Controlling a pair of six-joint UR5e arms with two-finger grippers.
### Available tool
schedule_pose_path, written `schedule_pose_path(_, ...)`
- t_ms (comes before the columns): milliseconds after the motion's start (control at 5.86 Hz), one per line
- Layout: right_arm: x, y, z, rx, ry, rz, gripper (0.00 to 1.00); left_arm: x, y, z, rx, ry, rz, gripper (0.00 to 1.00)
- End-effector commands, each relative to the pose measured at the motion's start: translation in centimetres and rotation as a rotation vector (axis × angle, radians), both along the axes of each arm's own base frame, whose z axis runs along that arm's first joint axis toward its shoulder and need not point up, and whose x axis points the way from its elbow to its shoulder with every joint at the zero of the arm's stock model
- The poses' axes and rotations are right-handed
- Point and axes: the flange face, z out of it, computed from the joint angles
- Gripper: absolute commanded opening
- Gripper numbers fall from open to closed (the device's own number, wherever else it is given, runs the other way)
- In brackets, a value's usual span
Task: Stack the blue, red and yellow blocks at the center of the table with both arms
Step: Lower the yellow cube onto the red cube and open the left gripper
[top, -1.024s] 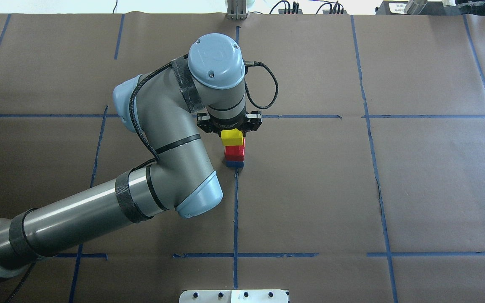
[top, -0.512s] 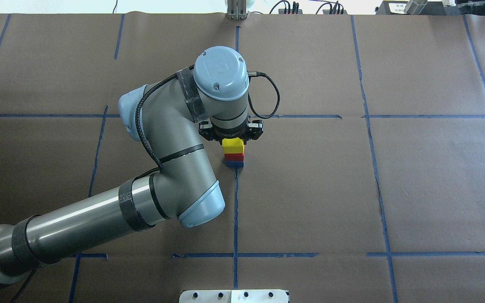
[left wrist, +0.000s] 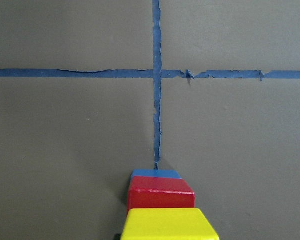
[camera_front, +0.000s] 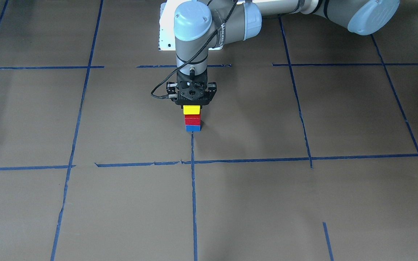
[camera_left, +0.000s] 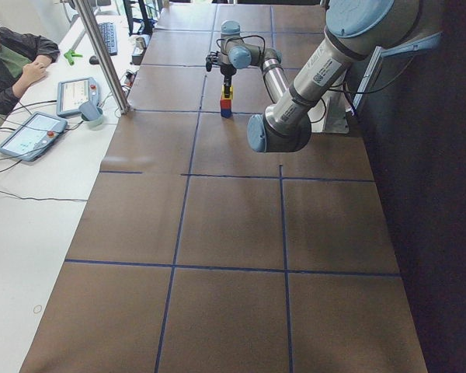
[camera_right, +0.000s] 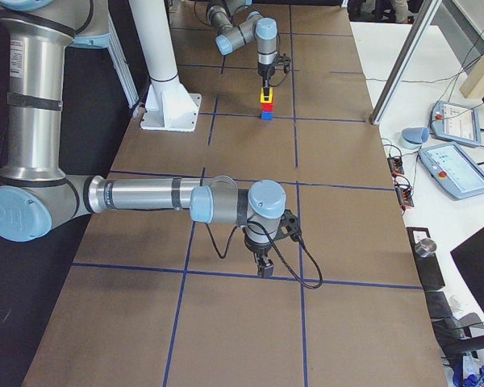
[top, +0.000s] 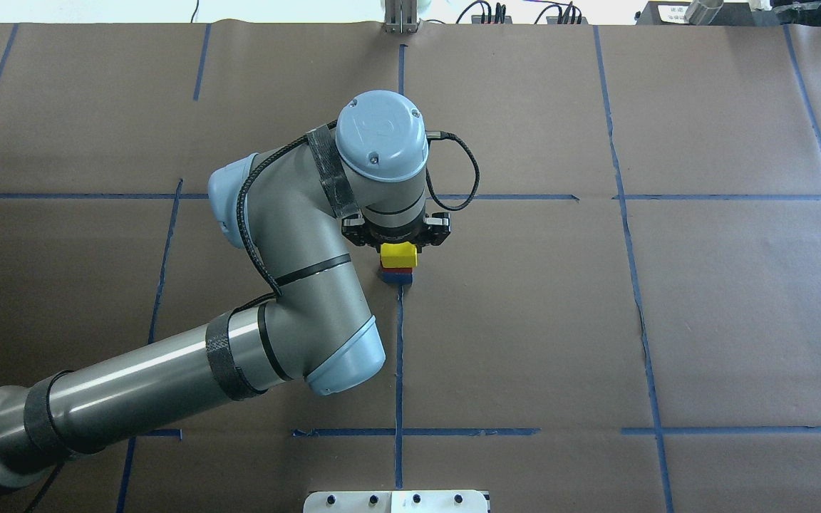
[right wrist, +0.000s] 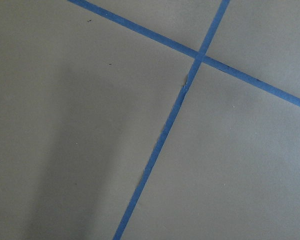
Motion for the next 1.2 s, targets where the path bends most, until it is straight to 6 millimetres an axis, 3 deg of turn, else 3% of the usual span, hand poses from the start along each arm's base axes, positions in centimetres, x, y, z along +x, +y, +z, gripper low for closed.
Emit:
schedule_pose_path(0, 0.00, -0.02, -0.08, 0.003, 0.000, 0.000, 1.00, 0.00, -0.03, 0.23, -0.002, -0.003, 0.000, 0.08)
schedule_pose_path(683, 0.00, -0.02, -0.08, 0.003, 0.000, 0.000, 1.00, -0.41, -0.70, 0.35, -0.002, -0.006, -0.010, 0.08)
schedule_pose_path(1024, 0.00, -0.02, -0.08, 0.003, 0.000, 0.000, 1.00, -0.29, -0.60, 0.34, -0.002, -0.002, -0.006, 0.51)
